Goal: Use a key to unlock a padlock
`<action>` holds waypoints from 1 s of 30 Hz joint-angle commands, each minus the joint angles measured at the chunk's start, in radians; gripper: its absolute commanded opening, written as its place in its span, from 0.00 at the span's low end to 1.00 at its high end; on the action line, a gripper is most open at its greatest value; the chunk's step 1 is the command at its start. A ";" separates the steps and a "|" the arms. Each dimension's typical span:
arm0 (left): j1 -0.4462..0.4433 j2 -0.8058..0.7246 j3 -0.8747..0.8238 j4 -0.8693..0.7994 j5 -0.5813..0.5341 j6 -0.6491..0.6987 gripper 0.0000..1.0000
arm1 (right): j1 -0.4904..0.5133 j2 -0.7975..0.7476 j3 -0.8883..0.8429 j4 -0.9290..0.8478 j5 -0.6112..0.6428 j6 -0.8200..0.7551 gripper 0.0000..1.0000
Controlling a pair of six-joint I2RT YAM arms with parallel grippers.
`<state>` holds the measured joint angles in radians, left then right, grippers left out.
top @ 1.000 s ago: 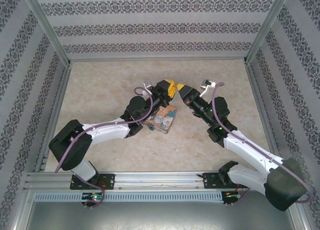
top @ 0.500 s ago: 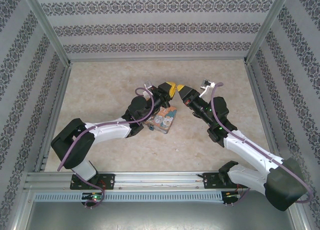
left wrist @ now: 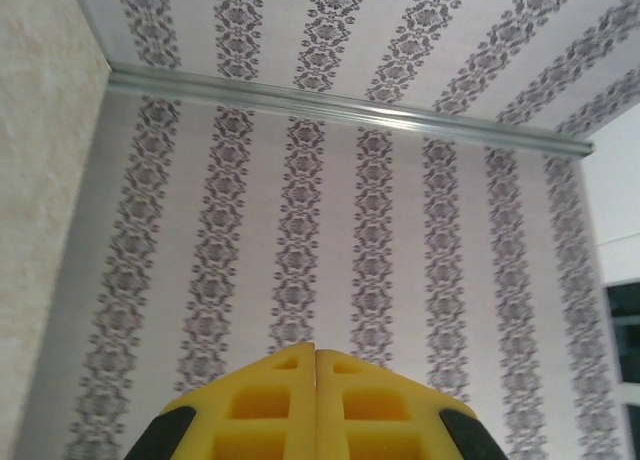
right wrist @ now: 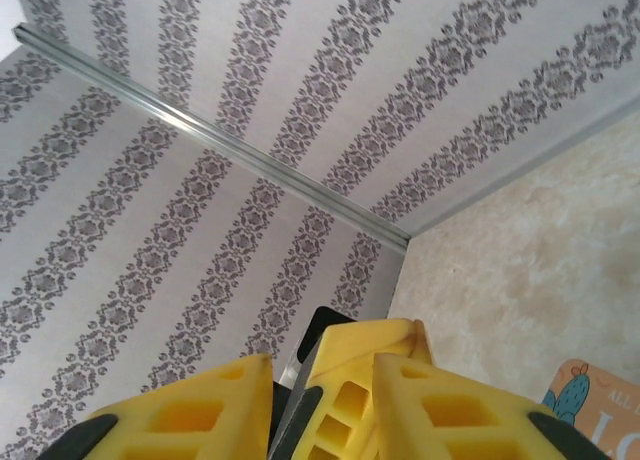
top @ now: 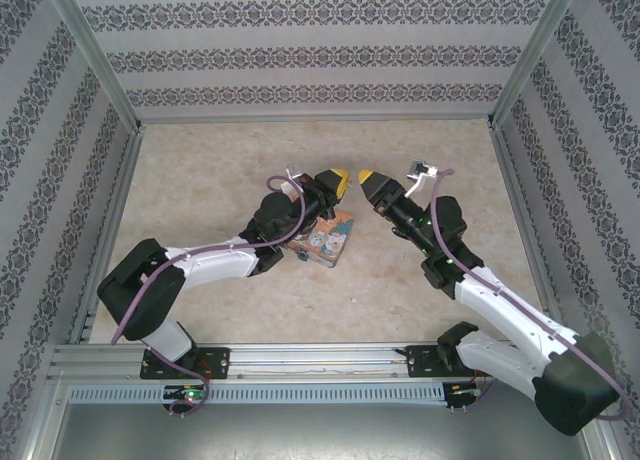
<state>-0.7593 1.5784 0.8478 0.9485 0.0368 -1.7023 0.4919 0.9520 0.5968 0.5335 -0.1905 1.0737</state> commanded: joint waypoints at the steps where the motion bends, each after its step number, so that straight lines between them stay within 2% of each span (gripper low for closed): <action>1: 0.040 -0.118 0.006 -0.127 0.038 0.240 0.00 | -0.059 -0.054 -0.021 -0.039 -0.084 -0.028 0.43; 4: 0.056 -0.205 0.035 -0.256 0.064 0.445 0.00 | -0.132 -0.063 -0.009 -0.051 -0.238 -0.037 0.53; 6: 0.062 -0.252 0.062 -0.328 0.097 0.585 0.00 | -0.173 -0.049 0.008 -0.042 -0.353 -0.025 0.56; 9: 0.071 -0.307 0.104 -0.427 0.163 0.749 0.00 | -0.205 -0.012 0.043 0.000 -0.513 0.003 0.57; 12: 0.078 -0.334 0.125 -0.453 0.243 0.848 0.00 | -0.206 0.025 0.089 0.052 -0.621 0.034 0.58; 16: 0.088 -0.340 0.123 -0.416 0.321 0.871 0.00 | -0.184 0.072 0.129 0.186 -0.701 0.107 0.57; 19: 0.092 -0.332 0.126 -0.387 0.350 0.869 0.00 | -0.156 0.089 0.143 0.239 -0.700 0.118 0.57; 30: 0.092 -0.296 0.134 -0.344 0.367 0.829 0.00 | -0.066 0.161 0.181 0.258 -0.683 0.103 0.48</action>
<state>-0.6785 1.2713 0.9569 0.5648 0.3775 -0.8711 0.4133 1.1046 0.7448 0.7387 -0.8619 1.1801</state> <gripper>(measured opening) 0.044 0.490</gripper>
